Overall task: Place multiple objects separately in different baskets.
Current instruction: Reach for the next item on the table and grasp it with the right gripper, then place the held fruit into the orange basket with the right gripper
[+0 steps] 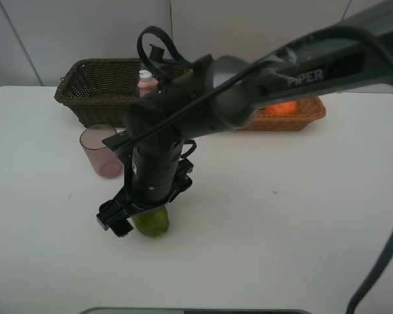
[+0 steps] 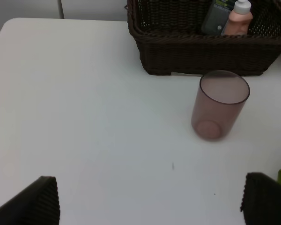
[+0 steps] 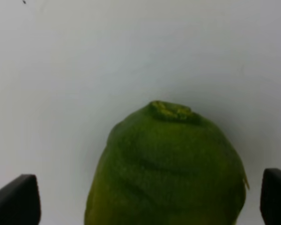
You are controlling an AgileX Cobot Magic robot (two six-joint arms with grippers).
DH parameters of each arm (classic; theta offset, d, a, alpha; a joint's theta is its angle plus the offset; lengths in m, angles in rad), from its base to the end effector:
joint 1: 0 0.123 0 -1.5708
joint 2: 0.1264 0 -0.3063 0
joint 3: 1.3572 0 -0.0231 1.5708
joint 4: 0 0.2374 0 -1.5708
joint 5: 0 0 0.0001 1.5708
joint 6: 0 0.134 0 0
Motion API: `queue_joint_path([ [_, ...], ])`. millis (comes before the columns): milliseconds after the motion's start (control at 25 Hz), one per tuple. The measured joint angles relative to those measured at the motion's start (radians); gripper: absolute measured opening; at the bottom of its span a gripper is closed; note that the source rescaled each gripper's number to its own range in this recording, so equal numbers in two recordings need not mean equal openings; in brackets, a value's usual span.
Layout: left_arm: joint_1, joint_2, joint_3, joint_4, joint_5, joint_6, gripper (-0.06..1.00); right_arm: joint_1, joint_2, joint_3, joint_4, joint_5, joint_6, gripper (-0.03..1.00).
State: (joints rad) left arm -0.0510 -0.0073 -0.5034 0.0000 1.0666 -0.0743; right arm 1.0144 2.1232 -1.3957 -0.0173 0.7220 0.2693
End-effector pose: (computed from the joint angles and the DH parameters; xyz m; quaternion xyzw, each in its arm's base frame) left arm -0.0014 0.0001 0.2515 -0.0099 0.8519 -0.0328 0.5226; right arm 0.2253 0.3594 0.1070 -0.3675 0.9242 0.0572 0.0872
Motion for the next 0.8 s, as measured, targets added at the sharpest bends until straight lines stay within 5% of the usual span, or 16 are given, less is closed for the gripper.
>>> queue_joint_path([
  [280, 0.000, 0.000, 0.000, 0.000, 0.000, 0.000, 1.00, 0.006, 0.033, 0.000, 0.000, 0.002, 0.006, 0.94],
  [360, 0.000, 0.000, 0.000, 0.000, 0.000, 0.000, 1.00, 0.006, 0.033, 0.000, 0.000, 0.002, 0.006, 0.82],
  [440, 0.000, 0.000, 0.000, 0.000, 0.000, 0.000, 1.00, 0.006, 0.033, 0.000, -0.001, 0.006, 0.006, 0.52],
  [480, 0.000, 0.000, 0.000, 0.000, 0.000, 0.000, 1.00, 0.006, 0.033, 0.000, -0.006, 0.007, 0.006, 0.47],
  [800, 0.000, 0.000, 0.000, 0.000, 0.000, 0.000, 1.00, 0.009, 0.032, 0.000, -0.057, 0.018, 0.009, 0.48],
])
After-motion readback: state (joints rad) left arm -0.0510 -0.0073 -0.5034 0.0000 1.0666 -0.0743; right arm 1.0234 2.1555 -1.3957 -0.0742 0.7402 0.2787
